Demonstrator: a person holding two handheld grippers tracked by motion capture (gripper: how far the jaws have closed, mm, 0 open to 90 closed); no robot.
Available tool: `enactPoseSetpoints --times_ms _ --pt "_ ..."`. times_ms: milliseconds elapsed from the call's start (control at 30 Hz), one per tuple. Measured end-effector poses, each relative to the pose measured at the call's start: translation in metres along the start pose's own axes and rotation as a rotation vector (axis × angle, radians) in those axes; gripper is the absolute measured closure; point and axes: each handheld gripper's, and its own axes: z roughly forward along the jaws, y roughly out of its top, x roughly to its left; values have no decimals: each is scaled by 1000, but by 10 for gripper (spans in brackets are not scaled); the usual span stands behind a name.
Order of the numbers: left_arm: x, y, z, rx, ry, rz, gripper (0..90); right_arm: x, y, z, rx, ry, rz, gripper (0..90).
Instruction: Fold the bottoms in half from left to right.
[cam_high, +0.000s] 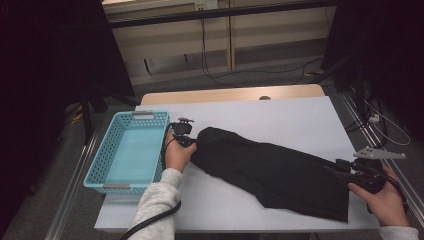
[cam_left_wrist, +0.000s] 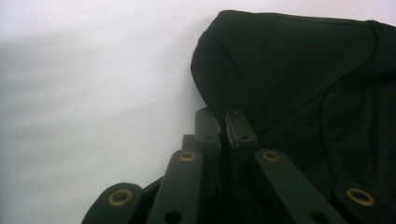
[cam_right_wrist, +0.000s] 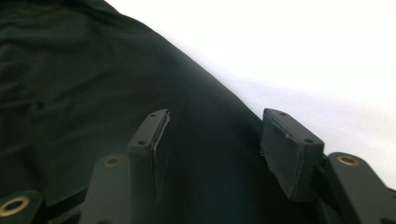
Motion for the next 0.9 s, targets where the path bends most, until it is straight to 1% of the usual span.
enactPoseSetpoints --times_ms 67,100,133,200,300,367,433,467,600,767,800,900 --pt "3 1 -1 4 6 1 853 -1 0 -2 -4 1 5 433" --pt "3 1 0 4 1 -14 853 -1 -1 -2 -5 -2 5 433" --pt "5 0 0 3 12 -28 853 -2 -1 -3 -7 -5 8 433" --pt "6 -1 1 8 22 -36 853 -3 -2 -5 -7 -13 11 433" --pt "7 -1 1 7 7 -35 853 -5 -4 -5 -4 -13 20 432" --pt "8 -1 -1 9 -8 -48 853 -4 -5 -5 -6 -7 20 430" --pt "9 0 -2 11 -11 -45 853 -3 -4 -4 -7 -2 21 429" --pt "9 2 -5 1 -19 -50 853 -1 -4 -3 -9 8 19 428" --pt "6 9 -14 -7 -8 -25 854 2 -2 0 -4 18 9 428" --pt "7 14 -21 -15 1 -25 854 4 -1 3 1 24 2 421" --pt "8 17 -26 -21 6 -34 854 4 -1 3 0 24 4 416" --pt "8 20 -30 -23 11 -28 854 4 -1 4 -4 30 9 394"
